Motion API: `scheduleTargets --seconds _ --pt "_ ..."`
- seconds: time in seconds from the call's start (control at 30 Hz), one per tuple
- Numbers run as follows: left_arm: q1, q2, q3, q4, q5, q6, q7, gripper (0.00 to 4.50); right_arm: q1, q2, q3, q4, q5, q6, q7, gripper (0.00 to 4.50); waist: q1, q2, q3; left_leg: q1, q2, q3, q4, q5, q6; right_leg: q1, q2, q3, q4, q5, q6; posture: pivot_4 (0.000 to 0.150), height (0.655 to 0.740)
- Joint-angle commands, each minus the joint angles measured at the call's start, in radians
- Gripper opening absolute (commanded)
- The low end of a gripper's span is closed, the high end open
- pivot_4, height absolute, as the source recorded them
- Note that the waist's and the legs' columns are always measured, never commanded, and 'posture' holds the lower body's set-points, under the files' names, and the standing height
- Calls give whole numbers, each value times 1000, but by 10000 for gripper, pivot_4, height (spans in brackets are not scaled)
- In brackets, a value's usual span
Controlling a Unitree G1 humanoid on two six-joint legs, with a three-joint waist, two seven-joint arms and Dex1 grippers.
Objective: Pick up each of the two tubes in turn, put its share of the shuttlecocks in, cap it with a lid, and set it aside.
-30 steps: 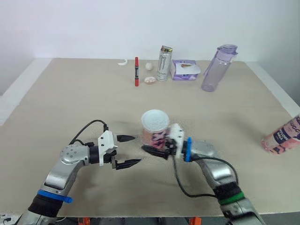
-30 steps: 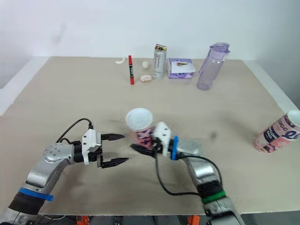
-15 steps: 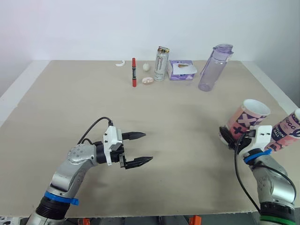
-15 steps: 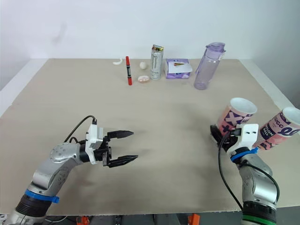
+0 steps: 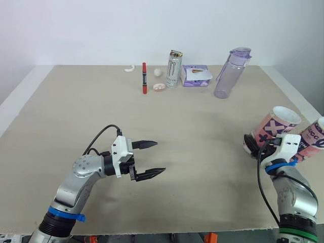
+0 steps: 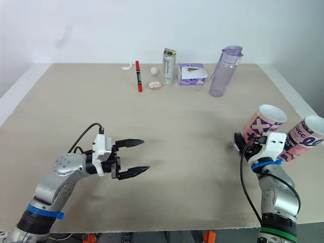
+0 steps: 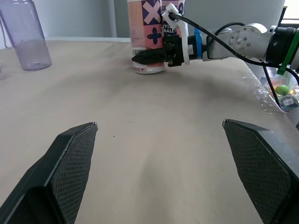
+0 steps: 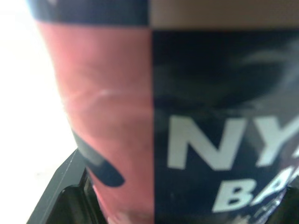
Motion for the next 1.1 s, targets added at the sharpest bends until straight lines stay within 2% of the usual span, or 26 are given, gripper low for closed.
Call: scheduleTargets --seconds 0.03,0.17,0.23,0.3,0.53,0.67,0.87,1.1 --pt "-13 -2 5 -13 5 -25 4 45000 -10 14 19 -28 2 15 -24 31880 0 0 0 0 0 0 0 0 0 0 0 0 0 0 0 1500 7400" --pt "-14 -2 3 -12 8 -26 4 45000 -12 17 38 -17 -5 22 -29 31880 0 0 0 0 0 0 0 0 0 0 0 0 0 0 0 1500 7400" --pt "-14 -2 1 -13 8 -25 5 45000 -12 19 37 -17 7 35 -27 39410 0 0 0 0 0 0 0 0 0 0 0 0 0 0 0 1500 7400" --pt "-13 1 2 -13 9 -24 4 45000 -3 15 46 -24 2 36 -22 43685 0 0 0 0 0 0 0 0 0 0 0 1 0 0 0 1500 7400" --pt "-8 9 3 -10 13 -27 -1 45000 60 15 44 -113 15 66 -27 43685 1 1 0 0 0 0 0 0 0 0 0 1 0 0 0 1500 7400" --pt "-10 -13 19 -2 -24 -21 -4 45000 176 22 22 -264 44 113 -35 43685 4 1 0 0 0 0 -1 0 0 0 0 1 0 -1 0 1500 7400" --pt "-30 -30 11 31 -15 -42 -8 45000 272 -2 -3 -426 97 192 -41 43685 3 2 -1 -1 0 -1 -1 0 0 -1 0 1 0 -2 -1 1500 7400" --pt "-61 -48 -4 81 4 -72 -24 45000 215 -23 48 -335 58 145 -14 43685 2 2 -1 -1 0 -1 -1 0 0 -1 0 1 0 -2 -1 1500 7400"
